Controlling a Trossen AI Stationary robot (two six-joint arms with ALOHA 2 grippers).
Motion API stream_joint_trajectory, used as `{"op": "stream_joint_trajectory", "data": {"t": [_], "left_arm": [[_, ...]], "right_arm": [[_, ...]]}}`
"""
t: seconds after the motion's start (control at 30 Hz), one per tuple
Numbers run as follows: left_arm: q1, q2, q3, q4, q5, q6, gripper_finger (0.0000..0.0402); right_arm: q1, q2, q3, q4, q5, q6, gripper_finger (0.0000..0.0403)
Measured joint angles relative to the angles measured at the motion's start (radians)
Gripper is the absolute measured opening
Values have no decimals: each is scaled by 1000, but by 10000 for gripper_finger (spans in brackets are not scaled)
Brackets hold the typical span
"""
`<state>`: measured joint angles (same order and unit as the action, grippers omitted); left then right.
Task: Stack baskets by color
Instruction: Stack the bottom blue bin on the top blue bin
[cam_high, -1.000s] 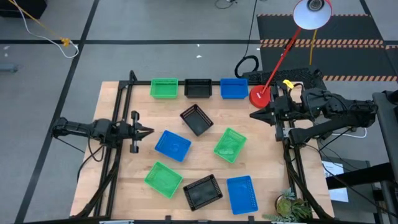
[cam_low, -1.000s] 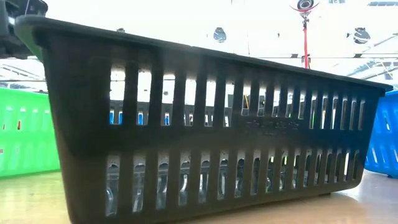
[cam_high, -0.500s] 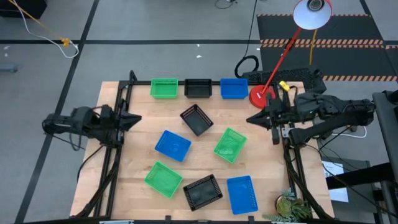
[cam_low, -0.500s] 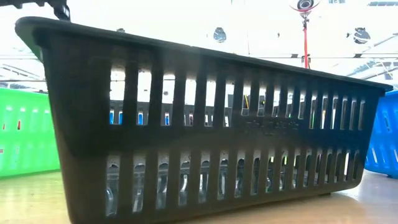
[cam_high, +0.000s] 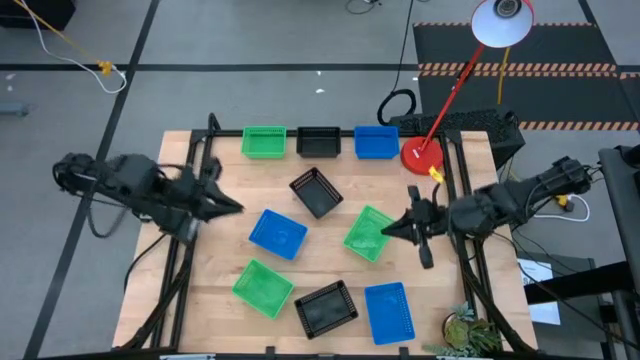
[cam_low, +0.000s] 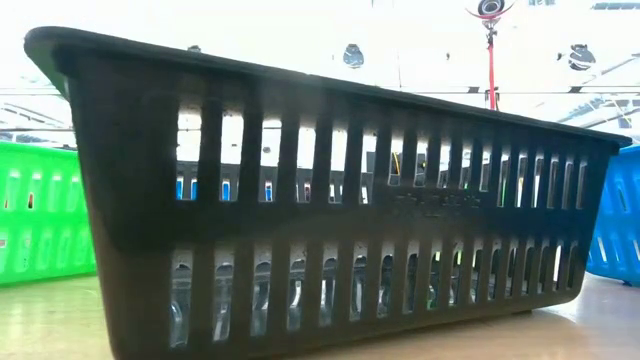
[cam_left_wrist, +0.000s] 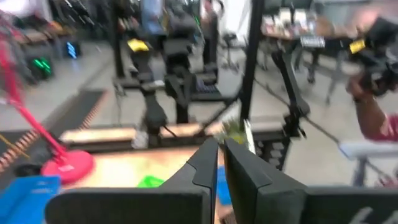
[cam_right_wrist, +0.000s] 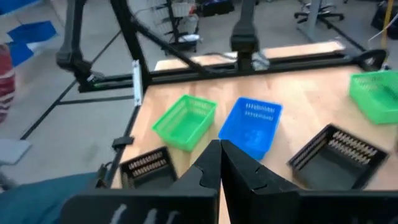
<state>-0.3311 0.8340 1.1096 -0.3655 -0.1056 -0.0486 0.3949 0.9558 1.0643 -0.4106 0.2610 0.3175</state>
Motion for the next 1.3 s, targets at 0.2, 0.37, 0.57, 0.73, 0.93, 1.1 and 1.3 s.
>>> {"op": "stream_joint_trajectory", "data": {"t": [0.2,0.37,0.57,0.73,0.93,1.1,1.3], "left_arm": [[-71,177,11,-3,-16,60,30],[-102,291,11,-7,-61,119,30],[-114,362,11,88,-91,152,30],[-113,364,11,123,-106,229,30],[-113,364,11,115,-106,276,30],[-113,364,11,106,-106,272,31],[-113,364,11,108,-107,240,31]], "right_arm": [[89,2,-99,79,108,92,0],[178,56,-102,65,134,245,0],[282,163,-15,-9,133,431,0],[355,290,72,-104,132,477,0],[415,432,124,-118,54,643,6],[458,529,140,-89,-76,754,23],[477,607,110,56,-226,813,65]]}}
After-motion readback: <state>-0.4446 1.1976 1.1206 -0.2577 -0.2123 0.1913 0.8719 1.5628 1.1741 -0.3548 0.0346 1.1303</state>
